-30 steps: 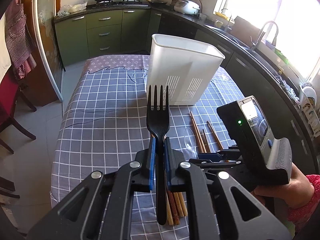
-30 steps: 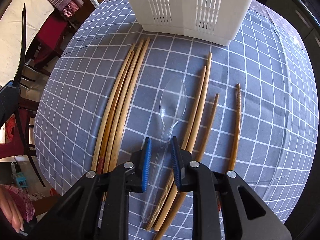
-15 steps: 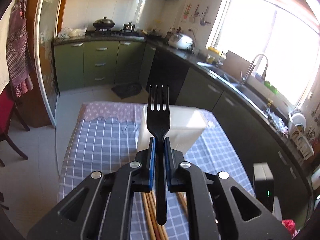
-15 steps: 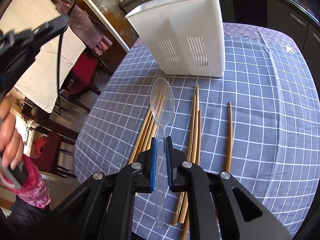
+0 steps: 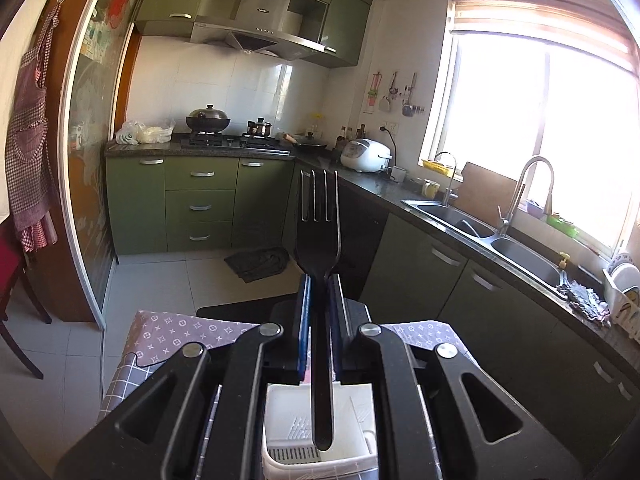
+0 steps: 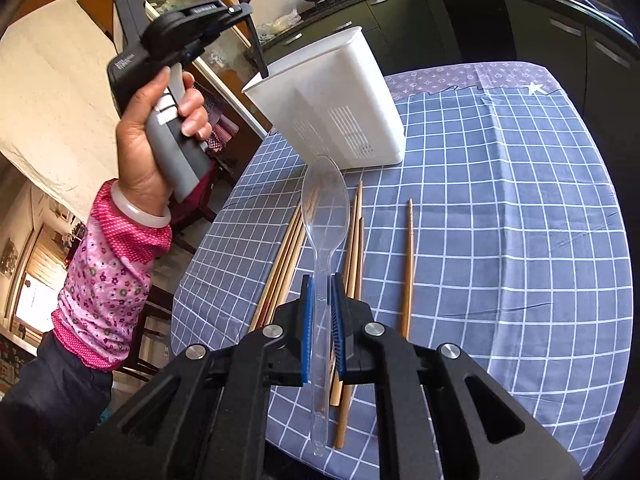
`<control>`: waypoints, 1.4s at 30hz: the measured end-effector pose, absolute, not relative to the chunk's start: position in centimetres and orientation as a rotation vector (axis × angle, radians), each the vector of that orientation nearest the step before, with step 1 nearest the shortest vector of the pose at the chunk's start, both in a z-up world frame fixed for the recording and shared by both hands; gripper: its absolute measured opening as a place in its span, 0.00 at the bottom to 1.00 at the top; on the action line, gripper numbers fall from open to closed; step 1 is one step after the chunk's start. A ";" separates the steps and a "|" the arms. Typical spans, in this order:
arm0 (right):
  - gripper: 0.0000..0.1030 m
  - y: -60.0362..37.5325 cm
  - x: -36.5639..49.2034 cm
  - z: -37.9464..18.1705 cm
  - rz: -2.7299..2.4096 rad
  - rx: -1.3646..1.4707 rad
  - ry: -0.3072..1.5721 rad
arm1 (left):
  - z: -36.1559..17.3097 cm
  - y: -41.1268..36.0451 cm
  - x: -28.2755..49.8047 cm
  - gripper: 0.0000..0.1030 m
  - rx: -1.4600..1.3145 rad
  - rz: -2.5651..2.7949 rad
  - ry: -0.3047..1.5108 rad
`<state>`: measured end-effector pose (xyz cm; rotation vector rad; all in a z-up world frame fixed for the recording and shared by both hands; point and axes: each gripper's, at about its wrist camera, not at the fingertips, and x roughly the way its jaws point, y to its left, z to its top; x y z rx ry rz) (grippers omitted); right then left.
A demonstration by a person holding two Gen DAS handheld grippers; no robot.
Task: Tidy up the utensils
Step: 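Drop the fork into the caddy with the left tool while the right tool drops the spoon in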
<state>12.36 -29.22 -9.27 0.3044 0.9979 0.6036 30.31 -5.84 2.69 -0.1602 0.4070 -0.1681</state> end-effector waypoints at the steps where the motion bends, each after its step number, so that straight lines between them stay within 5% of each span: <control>1: 0.10 -29.5 12.2 -9.1 0.604 0.303 0.991 | 2.2 -5.8 30.5 0.08 -0.155 -0.164 0.418; 4: 0.09 -29.5 12.4 -8.5 0.608 0.300 0.972 | 0.9 -6.0 30.8 0.15 -0.148 -0.171 0.461; 5: 0.10 -29.4 12.5 -8.2 0.612 0.297 0.966 | 0.6 -5.9 30.6 0.21 -0.140 -0.168 0.473; 7: 0.10 -29.1 12.6 -7.6 0.616 0.290 0.954 | 0.3 -5.8 30.3 0.49 -0.128 -0.165 0.479; 8: 0.10 -29.0 12.8 -7.2 0.616 0.284 0.947 | 0.4 -5.7 30.0 0.51 -0.127 -0.163 0.471; 25: 0.10 -25.0 27.4 5.2 0.392 0.294 0.503 | 3.9 -2.0 19.2 0.51 -0.069 -0.149 0.495; 33: 0.10 -22.1 33.5 1.8 0.283 0.226 0.453 | 3.3 -0.5 17.2 0.51 -0.063 -0.160 0.538; 42: 0.10 -22.5 27.8 -1.7 0.284 0.142 0.405 | 1.1 -1.2 18.0 0.51 -0.046 -0.168 0.666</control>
